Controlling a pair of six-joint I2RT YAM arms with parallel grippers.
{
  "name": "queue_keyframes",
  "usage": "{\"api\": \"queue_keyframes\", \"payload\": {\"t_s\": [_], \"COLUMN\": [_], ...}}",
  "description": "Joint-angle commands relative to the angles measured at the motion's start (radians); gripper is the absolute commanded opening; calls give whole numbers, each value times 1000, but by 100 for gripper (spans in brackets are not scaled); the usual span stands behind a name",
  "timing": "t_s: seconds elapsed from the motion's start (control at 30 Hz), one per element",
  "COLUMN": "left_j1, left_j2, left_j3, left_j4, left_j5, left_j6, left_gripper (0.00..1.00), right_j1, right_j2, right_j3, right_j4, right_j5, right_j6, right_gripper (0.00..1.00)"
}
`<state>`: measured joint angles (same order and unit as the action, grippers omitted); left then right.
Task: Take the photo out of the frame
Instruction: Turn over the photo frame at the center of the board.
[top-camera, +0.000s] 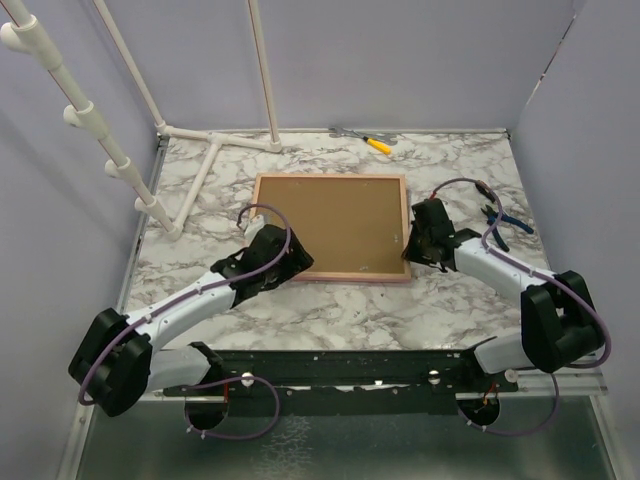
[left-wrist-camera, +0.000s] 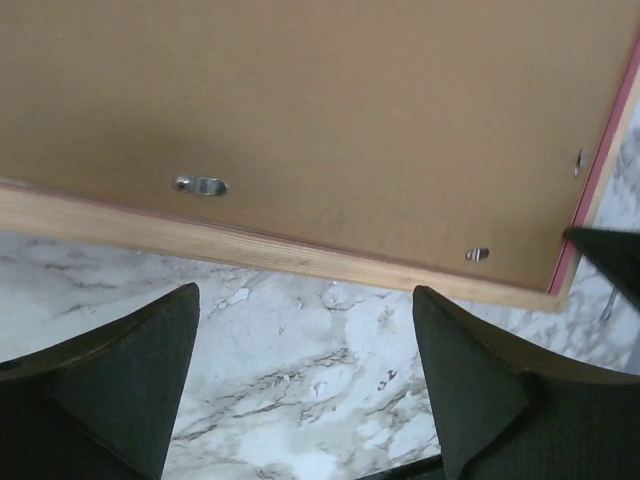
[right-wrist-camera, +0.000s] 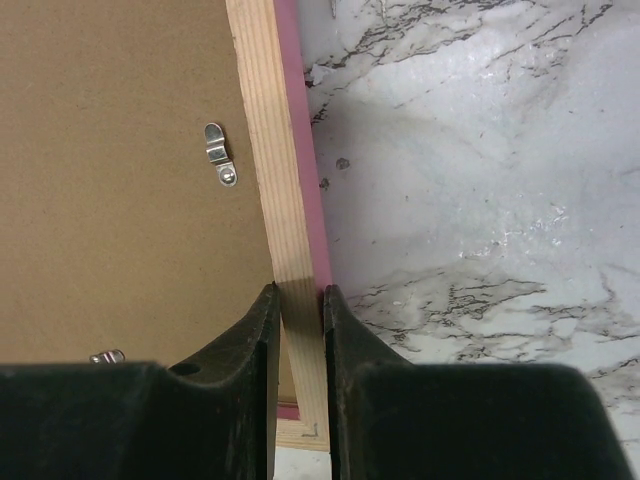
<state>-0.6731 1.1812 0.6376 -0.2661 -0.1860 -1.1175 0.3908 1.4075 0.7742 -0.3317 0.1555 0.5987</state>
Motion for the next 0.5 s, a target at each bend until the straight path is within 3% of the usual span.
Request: {"api": "queue_keyframes", "payload": {"t_s": [0.0, 0.07, 0.1, 0.13, 0.27, 0.47], "left_j1": [-39, -81, -105, -129, -190, -345], "left_j2": [-12, -22, -32, -45, -63, -49], "left_j3": [30, 22, 10, -7, -45, -57], "left_j4": [83, 145, 186, 237, 401, 471], "left_j5": [83, 76, 57, 46, 55, -92], "left_j6": [398, 480, 513, 552, 726, 1046], "left_gripper": [87, 88, 97, 99, 99, 99], "right_j1": [-4, -4, -4, -4, -4, -5], "right_j2": [16, 20, 19, 17, 3, -2], "right_j3": [91, 110, 119, 125, 144, 177], "right_j4": [-33, -57, -70, -78, -104, -136], "right_j5": [-5, -9, -11, -14, -17, -37], "right_j6": [35, 29, 25, 23, 14, 3], "right_gripper": [5, 1, 1, 1, 1, 0]}}
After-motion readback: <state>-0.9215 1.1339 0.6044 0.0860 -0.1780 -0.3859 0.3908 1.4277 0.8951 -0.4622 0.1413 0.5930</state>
